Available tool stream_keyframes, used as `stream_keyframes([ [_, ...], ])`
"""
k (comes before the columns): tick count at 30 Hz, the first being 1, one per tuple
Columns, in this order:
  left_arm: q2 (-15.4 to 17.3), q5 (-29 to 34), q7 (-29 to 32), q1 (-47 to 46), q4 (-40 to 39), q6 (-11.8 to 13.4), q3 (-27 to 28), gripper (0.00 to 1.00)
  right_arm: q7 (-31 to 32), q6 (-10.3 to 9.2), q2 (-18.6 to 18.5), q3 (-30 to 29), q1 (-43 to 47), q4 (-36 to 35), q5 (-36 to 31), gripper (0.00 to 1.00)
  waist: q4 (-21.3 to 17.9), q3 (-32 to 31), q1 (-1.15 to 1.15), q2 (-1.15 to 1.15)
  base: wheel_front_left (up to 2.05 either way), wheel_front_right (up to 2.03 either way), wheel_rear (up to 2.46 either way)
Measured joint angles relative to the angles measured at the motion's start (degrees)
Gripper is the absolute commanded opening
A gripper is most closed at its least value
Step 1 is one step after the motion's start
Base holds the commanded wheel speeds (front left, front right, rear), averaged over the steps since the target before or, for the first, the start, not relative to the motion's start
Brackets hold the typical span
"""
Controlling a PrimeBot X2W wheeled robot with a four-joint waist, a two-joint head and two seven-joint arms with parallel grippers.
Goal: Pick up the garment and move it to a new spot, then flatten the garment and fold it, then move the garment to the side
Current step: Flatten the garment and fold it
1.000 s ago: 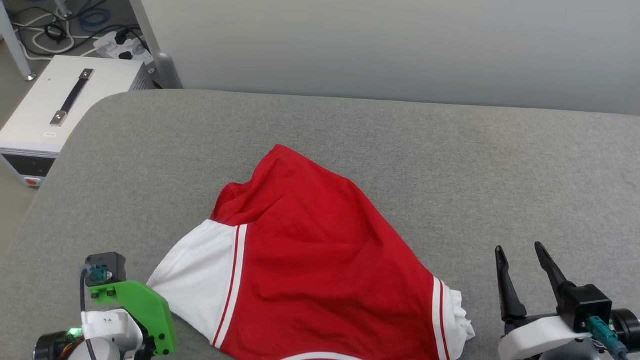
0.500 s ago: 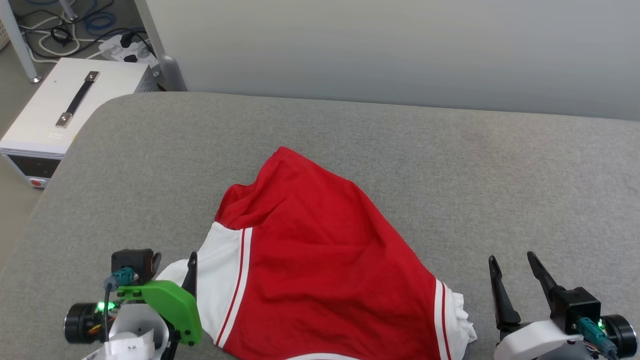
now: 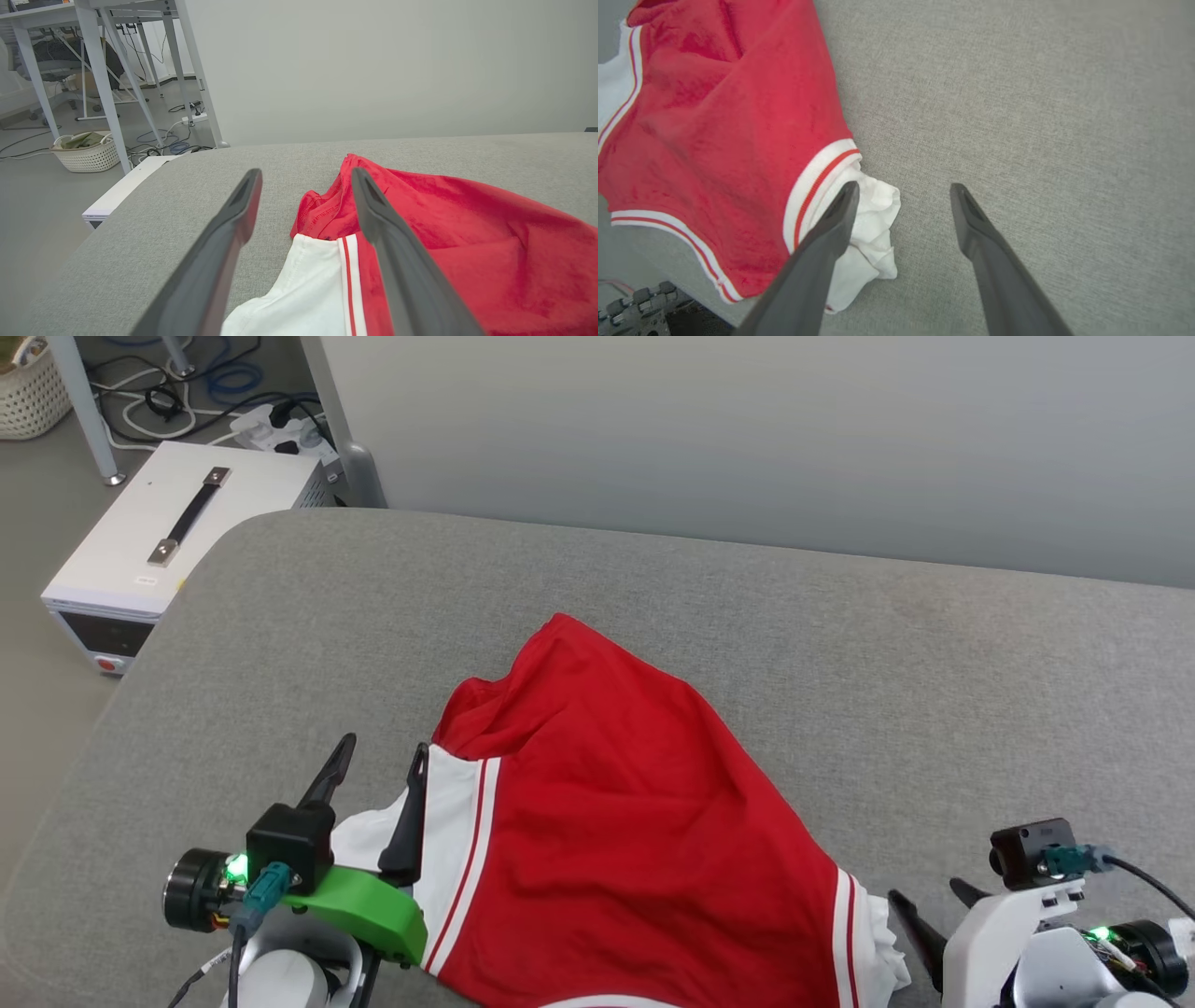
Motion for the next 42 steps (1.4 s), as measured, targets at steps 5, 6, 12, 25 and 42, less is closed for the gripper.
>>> stream_keyframes([
  [5, -0.64, 0.15, -0.09, -0.05, 0.37, -0.59, -0.24, 1.0, 15.06, -0.01, -0.81, -0.63, -1.66, -1.54, 3.02, 1.0, 1.28, 0.93, 0.0, 0.0, 0.0, 0.0, 0.0],
  [6, -0.79, 0.19, -0.16, -0.1, 0.45, -0.81, -0.23, 1.0, 16.94, -0.01, -0.77, -0.71, -2.24, -1.66, 3.02, 1.0, 1.61, 1.18, 0.0, 0.0, 0.0, 0.0, 0.0],
  [12, -1.56, 0.66, -0.55, -0.38, 0.78, -1.36, -0.29, 1.0, 22.09, -0.01, -0.13, -0.54, -4.03, 0.18, 1.29, 1.0, 3.42, 2.88, 0.0, 0.0, 0.0, 0.0, 0.0],
  [25, -2.36, 1.22, -0.58, -1.93, 1.41, -2.26, 0.34, 1.0, 18.47, -0.03, -0.09, 4.11, -6.21, 7.37, -0.26, 0.31, 6.12, 6.79, 0.0, 0.0, 0.0, 0.0, 0.0],
  [42, -4.02, 1.77, -0.59, -1.94, 2.67, -3.45, 1.68, 1.0, 10.7, 0.04, -11.28, 1.23, -8.64, 6.38, 0.92, 0.0, 2.15, 4.93, 0.0, 0.0, 0.0, 0.0, 0.0],
])
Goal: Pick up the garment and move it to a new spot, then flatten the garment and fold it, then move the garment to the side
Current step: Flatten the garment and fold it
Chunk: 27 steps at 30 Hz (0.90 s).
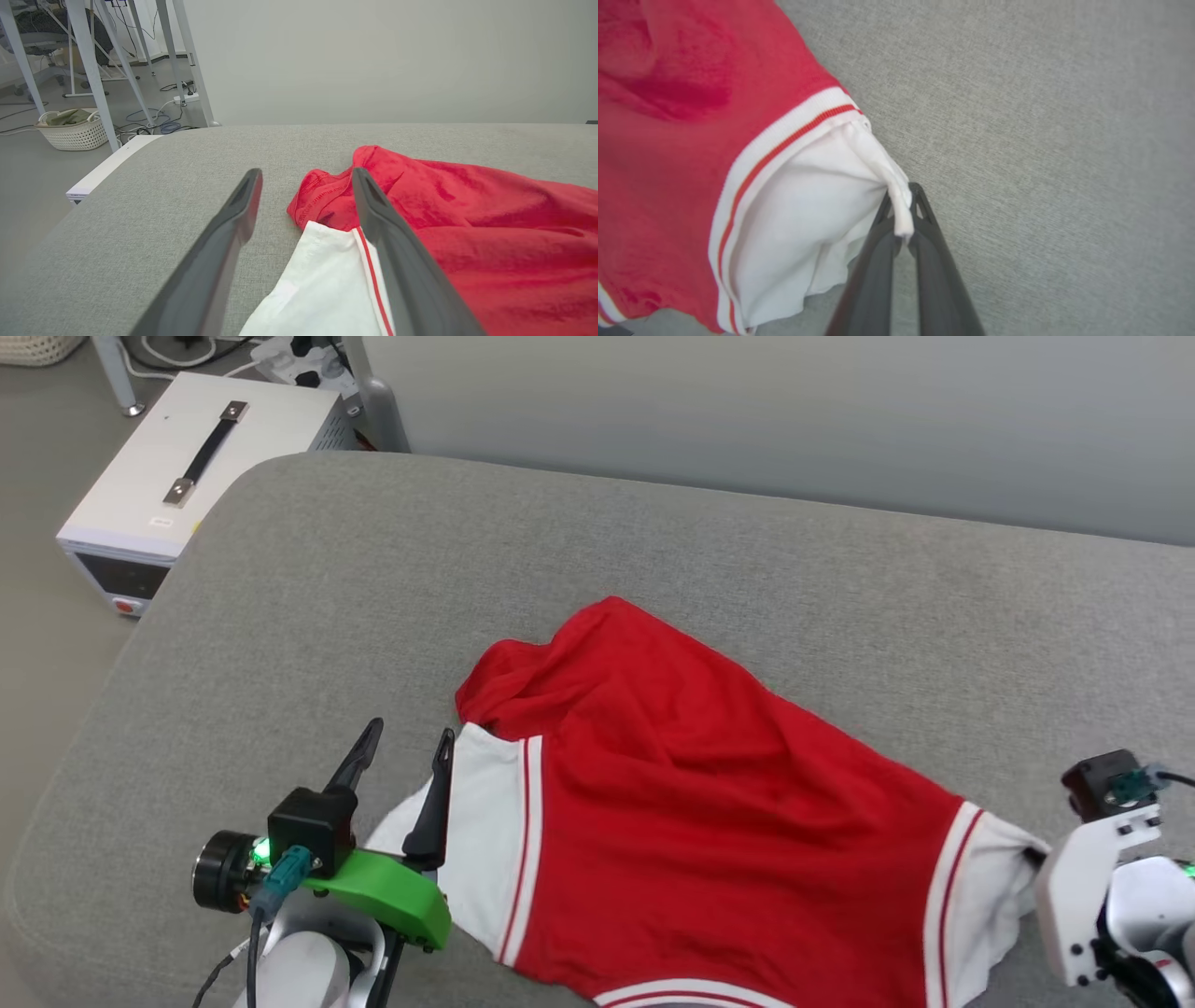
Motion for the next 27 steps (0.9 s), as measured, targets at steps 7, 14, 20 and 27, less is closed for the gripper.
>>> stream_keyframes([
  [7, -1.21, 0.53, 0.0, -0.06, -0.08, -0.57, 0.07, 1.0, 0.6, 0.0, -9.66, -3.61, -0.18, -2.03, -0.16, 0.0, -2.6, 0.3, 0.0, 0.0, 0.0, 0.0, 0.0],
  [14, -2.09, 1.63, 0.0, -1.97, -0.02, -1.46, 0.51, 1.0, -1.98, 0.01, -19.89, -3.7, -3.19, 2.55, -0.31, 0.0, -3.17, 3.82, 0.0, 0.0, 0.0, 0.0, 0.0],
  [20, -3.32, 2.25, 0.0, -3.27, 0.98, -2.55, 0.78, 1.0, -8.05, 0.0, -21.67, -1.0, -8.36, 12.0, -2.27, 0.71, -2.84, 6.78, 0.0, 0.0, 0.0, 0.0, 0.0],
  [27, -3.85, 2.91, 0.0, -3.57, 2.12, -3.19, 1.69, 1.0, -13.76, 0.0, -19.83, 0.02, -13.21, 20.67, -3.96, 1.0, -1.97, 7.03, 0.0, 0.0, 0.0, 0.0, 0.0],
])
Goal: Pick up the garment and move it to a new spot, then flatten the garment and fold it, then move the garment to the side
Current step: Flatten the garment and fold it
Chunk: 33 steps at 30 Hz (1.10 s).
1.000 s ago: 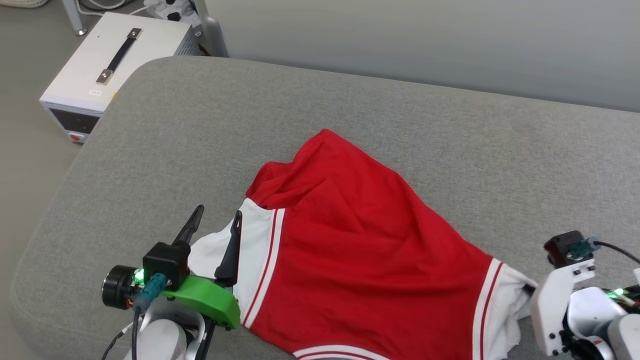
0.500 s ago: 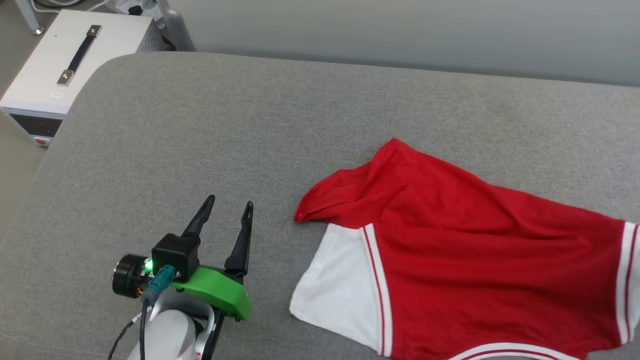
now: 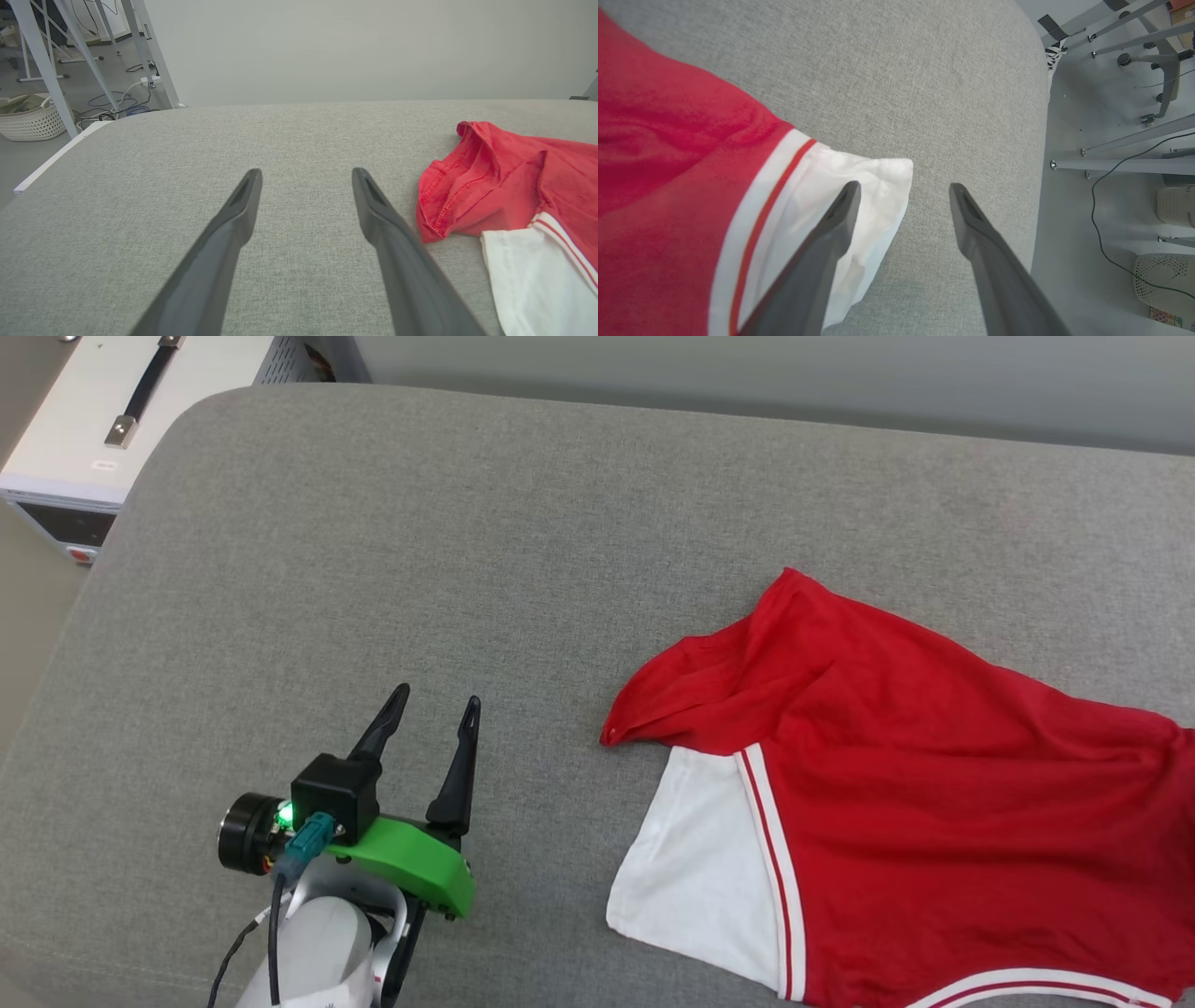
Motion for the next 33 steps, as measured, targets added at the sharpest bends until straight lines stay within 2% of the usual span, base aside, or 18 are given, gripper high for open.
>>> stream_keyframes([
  [7, 0.0, 0.3, 0.0, 0.2, 0.89, -0.49, 0.55, 1.0, -7.02, 0.0, 3.39, -0.81, -2.63, 1.6, -0.78, 1.0, -0.84, -3.08, 0.0, 0.0, 0.0, 0.0, 0.0],
  [8, -0.04, 0.29, 0.0, 0.87, 0.89, -0.69, 0.83, 1.0, -11.07, 0.0, 5.61, -2.13, -2.87, -0.21, 0.22, 1.0, -1.41, -4.83, 0.0, 0.0, 0.0, 0.0, 0.0],
  [10, -0.11, 0.27, 0.0, 1.67, 0.83, -0.87, 0.91, 1.0, -14.14, 0.0, 7.55, -3.22, -2.72, -2.26, 0.79, 1.0, -1.88, -6.12, 0.0, 0.0, 0.0, 0.0, 0.0],
  [11, -0.34, 0.02, 0.0, 2.61, 0.63, -0.96, 1.02, 1.0, -16.86, 0.0, 9.72, -4.9, -1.95, -4.76, 1.87, 1.0, -2.35, -7.23, 0.0, 0.0, 0.0, 0.0, 0.0],
  [15, -0.86, -0.27, 0.0, 4.47, -0.01, -1.26, 0.91, 1.0, -21.97, 0.0, 14.59, -8.28, 2.47, -10.95, 2.31, 1.0, -3.49, -9.12, 0.0, 0.0, 0.0, 0.0, 0.0],
  [19, -1.56, -1.3, 0.0, 6.34, -0.68, -1.59, 0.63, 1.0, -26.14, -0.01, 21.13, -11.78, 9.17, -17.55, 1.54, 1.0, -4.6, -10.59, 0.0, 0.0, 0.0, 0.0, 0.0],
  [26, -2.42, -1.52, 0.0, 10.45, -1.49, -1.93, -0.14, 1.0, -30.41, -0.04, 32.06, -15.75, 19.5, -24.66, -0.97, 1.0, -5.6, -12.81, 0.0, 0.0, 0.0, 0.0, 0.0],
  [30, -2.52, -1.05, 0.1, 12.0, -1.76, -1.91, -1.7, 1.0, -31.12, -0.04, 35.63, -16.51, 21.98, -26.74, -1.58, 1.0, -6.07, -13.28, 0.0, 0.0, 0.0, 0.0, 0.0],
  [33, -2.43, -0.69, 1.1, 12.04, -3.21, -1.37, -1.97, 1.0, -31.09, -0.04, 36.4, -16.61, 22.41, -27.78, -2.22, 1.0, -6.27, -13.15, 0.0, 0.0, 0.0, 0.0, 0.0],
])
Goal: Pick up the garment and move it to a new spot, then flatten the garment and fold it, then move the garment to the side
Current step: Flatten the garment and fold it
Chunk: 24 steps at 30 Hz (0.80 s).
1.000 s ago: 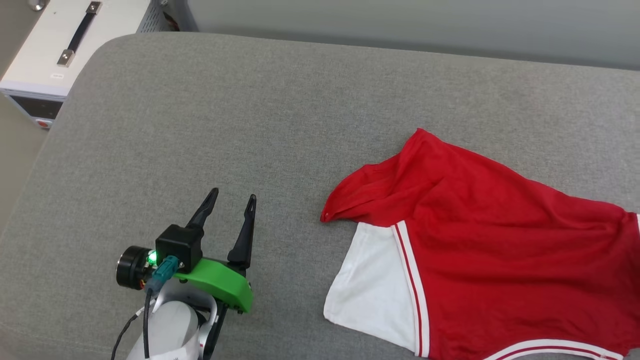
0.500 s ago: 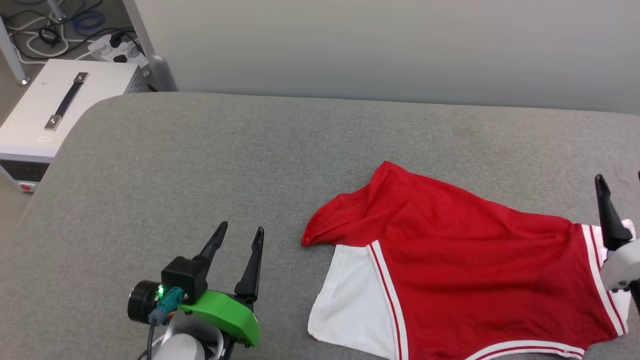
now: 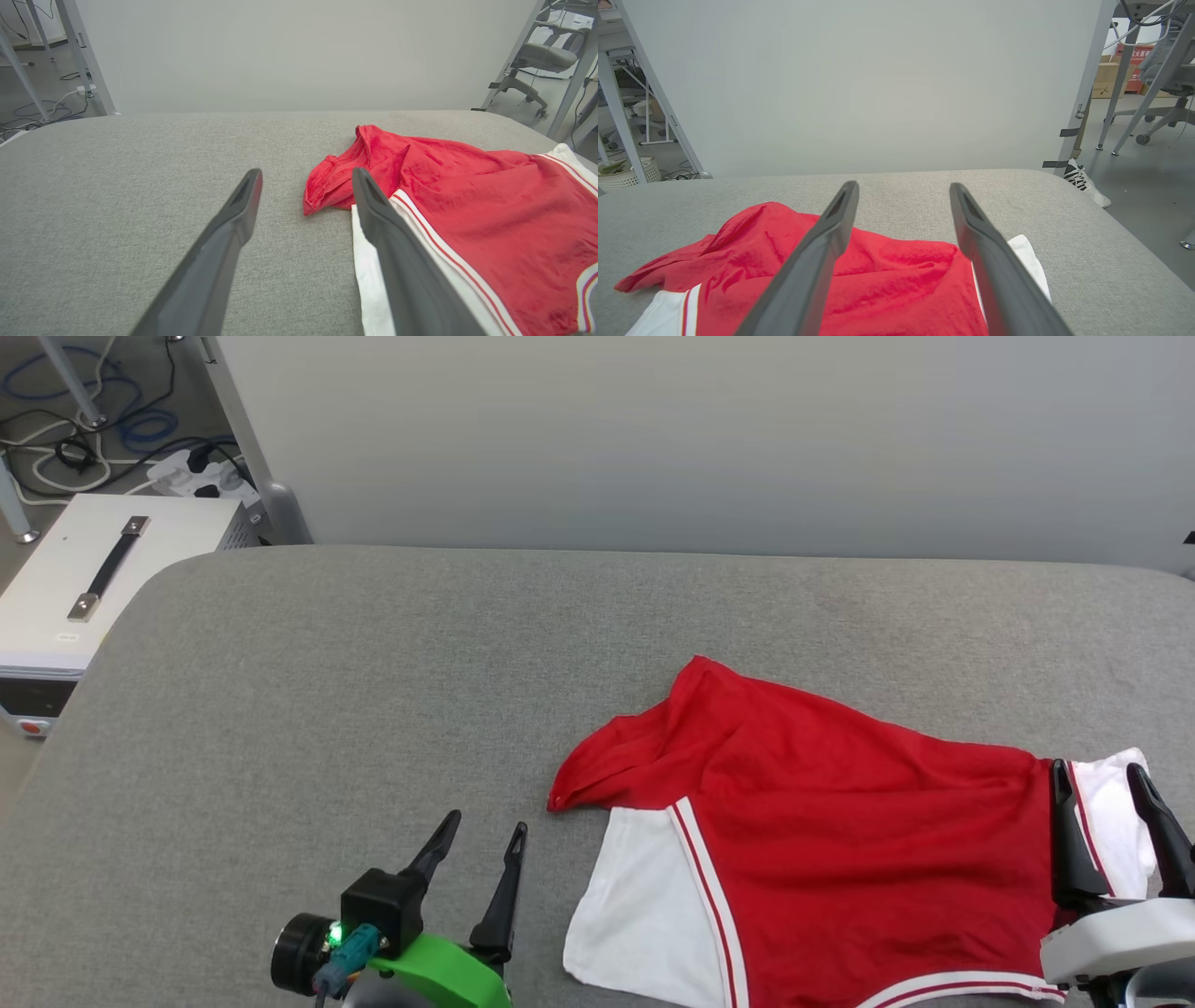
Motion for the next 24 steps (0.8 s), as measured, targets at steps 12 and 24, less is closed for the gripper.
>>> stream_keyframes([
  [12, 2.4, -0.63, 29.42, -0.23, -10.88, 2.68, -3.77, 1.0, 1.53, 0.0, -0.18, -0.43, 0.1, -2.18, -0.7, 1.0, -1.65, 1.97, 0.0, 0.0, 0.0, 0.0, 0.0],
  [24, 2.98, -2.24, 48.73, 0.02, -12.38, 5.65, -6.36, 1.0, 1.77, 0.0, -0.08, 0.56, -0.92, -2.09, -1.18, 1.0, -5.45, 5.97, 0.0, 0.0, 0.0, 0.0, 0.0],
])
